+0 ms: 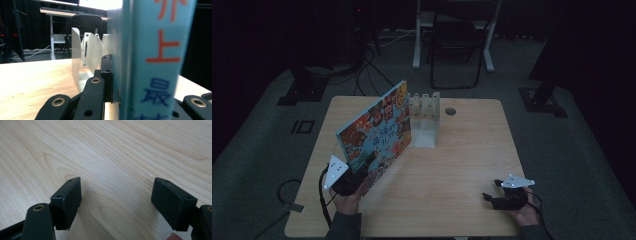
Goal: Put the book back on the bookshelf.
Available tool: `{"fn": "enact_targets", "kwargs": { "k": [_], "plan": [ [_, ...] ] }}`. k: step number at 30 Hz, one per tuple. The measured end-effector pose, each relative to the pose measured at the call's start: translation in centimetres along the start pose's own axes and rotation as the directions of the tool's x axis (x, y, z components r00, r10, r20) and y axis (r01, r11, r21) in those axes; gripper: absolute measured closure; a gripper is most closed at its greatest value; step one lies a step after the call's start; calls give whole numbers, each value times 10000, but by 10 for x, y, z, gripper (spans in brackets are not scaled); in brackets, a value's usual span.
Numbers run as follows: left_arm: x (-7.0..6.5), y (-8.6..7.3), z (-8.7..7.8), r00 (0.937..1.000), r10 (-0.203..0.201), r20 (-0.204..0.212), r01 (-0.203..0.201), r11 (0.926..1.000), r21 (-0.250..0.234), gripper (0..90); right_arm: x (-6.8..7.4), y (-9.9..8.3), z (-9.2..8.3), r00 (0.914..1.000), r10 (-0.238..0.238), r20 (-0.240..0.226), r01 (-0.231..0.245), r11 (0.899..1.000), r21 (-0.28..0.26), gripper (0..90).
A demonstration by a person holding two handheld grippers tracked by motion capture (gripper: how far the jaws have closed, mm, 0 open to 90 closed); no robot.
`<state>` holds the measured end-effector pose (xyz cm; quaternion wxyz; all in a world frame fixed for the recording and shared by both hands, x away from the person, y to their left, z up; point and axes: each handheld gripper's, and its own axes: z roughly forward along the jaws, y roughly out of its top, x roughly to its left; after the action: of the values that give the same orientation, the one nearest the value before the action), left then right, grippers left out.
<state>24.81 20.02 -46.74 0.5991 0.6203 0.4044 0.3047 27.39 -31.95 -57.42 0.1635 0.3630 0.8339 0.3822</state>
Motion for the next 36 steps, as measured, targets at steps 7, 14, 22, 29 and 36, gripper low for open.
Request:
{"fn": "enact_targets", "kwargs": {
  "k": [7, 14, 22, 29, 36],
  "plan": [
    [0, -1, 2, 9996, 61, -285, -63, 10000, -58, 811, 0, 0, 0, 10000, 0, 0, 0, 10000, -2, 238],
    [1, -2, 4, 9987, 98, -495, -100, 9999, -40, 811, 0, 0, 0, 10000, -3, -6, 3, 10000, -3, 238],
    [0, -4, 9, 9977, 276, -620, -278, 9996, -18, 811, 0, 0, 0, 10000, 4, -8, -4, 10000, 0, 237],
    [0, -5, 14, 9967, 322, -740, -323, 9995, 7, 811, 0, 0, 0, 10000, 6, -26, -6, 10000, 2, 234],
    [1, -8, 17, 9953, 301, -920, -314, 9994, -125, 811, 0, 0, 0, 10000, -7, -31, 7, 10000, 3, 234]
  ]
}}
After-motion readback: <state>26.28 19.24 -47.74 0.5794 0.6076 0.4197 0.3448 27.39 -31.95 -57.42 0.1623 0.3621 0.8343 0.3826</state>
